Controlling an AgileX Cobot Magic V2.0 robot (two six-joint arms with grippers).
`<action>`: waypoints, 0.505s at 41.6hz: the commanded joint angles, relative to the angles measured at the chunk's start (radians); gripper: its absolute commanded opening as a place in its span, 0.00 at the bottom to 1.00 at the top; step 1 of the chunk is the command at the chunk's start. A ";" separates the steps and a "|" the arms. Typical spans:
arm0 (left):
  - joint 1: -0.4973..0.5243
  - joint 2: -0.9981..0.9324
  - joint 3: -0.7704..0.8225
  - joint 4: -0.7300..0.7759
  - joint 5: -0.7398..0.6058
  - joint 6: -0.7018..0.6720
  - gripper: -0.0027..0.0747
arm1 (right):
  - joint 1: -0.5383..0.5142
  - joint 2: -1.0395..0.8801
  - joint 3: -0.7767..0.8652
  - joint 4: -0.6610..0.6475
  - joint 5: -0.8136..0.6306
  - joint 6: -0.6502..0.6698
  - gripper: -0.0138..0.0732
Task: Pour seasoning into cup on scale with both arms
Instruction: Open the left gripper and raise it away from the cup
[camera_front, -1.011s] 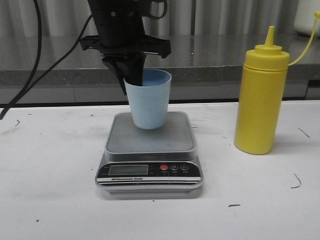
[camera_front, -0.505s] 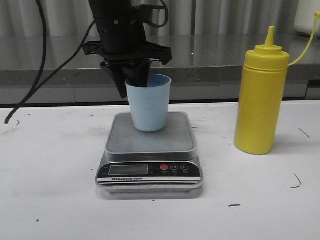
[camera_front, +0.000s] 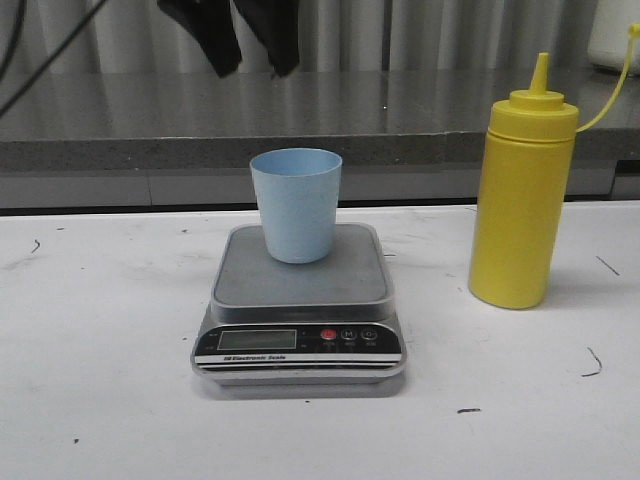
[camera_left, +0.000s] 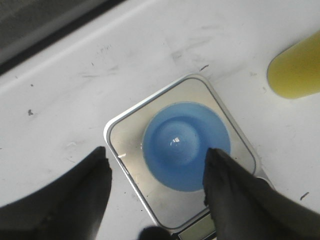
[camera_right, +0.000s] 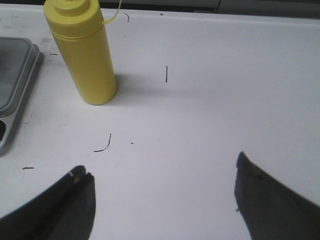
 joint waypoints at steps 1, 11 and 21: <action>-0.005 -0.148 0.023 -0.009 -0.079 0.000 0.54 | -0.007 0.012 -0.032 -0.012 -0.057 -0.013 0.84; -0.005 -0.376 0.212 0.038 -0.158 0.000 0.53 | -0.007 0.012 -0.032 -0.012 -0.057 -0.013 0.84; -0.005 -0.621 0.450 0.042 -0.244 0.000 0.53 | -0.007 0.012 -0.032 -0.012 -0.057 -0.013 0.84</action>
